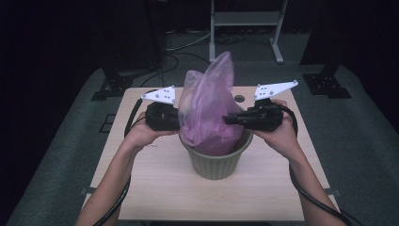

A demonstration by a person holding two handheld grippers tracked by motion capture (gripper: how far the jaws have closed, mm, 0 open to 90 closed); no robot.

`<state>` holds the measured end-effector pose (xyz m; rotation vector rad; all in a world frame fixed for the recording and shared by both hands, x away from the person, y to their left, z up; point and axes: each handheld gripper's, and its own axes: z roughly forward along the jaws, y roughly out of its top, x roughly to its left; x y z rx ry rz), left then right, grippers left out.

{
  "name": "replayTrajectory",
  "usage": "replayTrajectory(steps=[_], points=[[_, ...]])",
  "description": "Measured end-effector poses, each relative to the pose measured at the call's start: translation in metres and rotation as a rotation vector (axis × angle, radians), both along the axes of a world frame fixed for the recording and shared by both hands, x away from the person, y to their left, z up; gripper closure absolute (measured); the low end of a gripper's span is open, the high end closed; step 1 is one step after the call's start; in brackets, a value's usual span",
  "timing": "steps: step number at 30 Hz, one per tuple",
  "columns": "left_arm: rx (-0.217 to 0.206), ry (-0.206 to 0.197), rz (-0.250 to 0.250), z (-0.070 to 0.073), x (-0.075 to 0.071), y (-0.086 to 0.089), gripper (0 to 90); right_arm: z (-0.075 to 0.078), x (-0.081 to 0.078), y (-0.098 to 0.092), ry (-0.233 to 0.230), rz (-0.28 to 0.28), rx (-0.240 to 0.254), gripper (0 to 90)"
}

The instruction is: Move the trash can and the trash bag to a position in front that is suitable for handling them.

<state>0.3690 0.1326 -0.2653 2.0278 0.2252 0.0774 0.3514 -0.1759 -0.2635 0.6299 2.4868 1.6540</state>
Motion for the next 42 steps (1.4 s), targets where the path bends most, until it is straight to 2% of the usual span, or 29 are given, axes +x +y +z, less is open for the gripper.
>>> replayTrajectory(steps=[4,10,12,14,15,17,25,26,31,34,36,38,42], points=[[0.001,-0.005,0.019,0.001,0.001,0.006,89.4,0.000,0.001,-0.006,0.007,-0.015,0.005,89.8],[-0.022,0.001,0.037,0.002,0.004,0.014,89.6,0.001,0.001,-0.017,0.012,-0.037,0.004,89.6],[-0.047,0.012,0.034,0.001,0.005,0.015,89.5,0.000,0.002,-0.019,0.014,-0.050,0.013,89.6],[-0.054,0.015,0.034,0.001,0.005,0.016,89.5,-0.001,0.002,-0.020,0.019,-0.053,0.020,89.8],[-0.078,0.033,0.029,0.000,0.005,0.017,89.5,-0.003,0.003,-0.020,0.032,-0.058,0.018,90.0],[-0.087,0.038,0.030,-0.001,0.005,0.017,89.5,-0.004,0.003,-0.020,0.036,-0.061,0.016,90.0],[-0.094,0.047,0.054,-0.002,0.007,0.023,89.1,-0.007,0.006,-0.025,0.044,-0.111,0.001,90.0],[-0.087,0.049,0.052,-0.003,0.007,0.022,90.0,-0.009,0.007,-0.027,0.055,-0.114,0.010,90.0],[-0.068,0.038,0.044,-0.005,0.007,0.018,90.0,-0.009,0.006,-0.025,0.051,-0.116,0.002,90.0],[-0.063,0.046,0.023,-0.005,0.005,0.017,90.0,-0.010,0.007,-0.028,0.060,-0.134,0.006,90.0],[-0.061,0.041,0.027,-0.003,0.005,0.018,78.0,-0.011,0.008,-0.031,0.064,-0.150,0.007,90.0],[-0.070,0.039,0.017,-0.003,0.003,0.017,75.0,-0.011,0.008,-0.032,0.066,-0.159,0.010,90.0],[-0.049,0.018,0.007,-0.002,0.001,0.011,62.9,-0.013,0.007,-0.029,0.078,-0.178,0.021,90.0]])
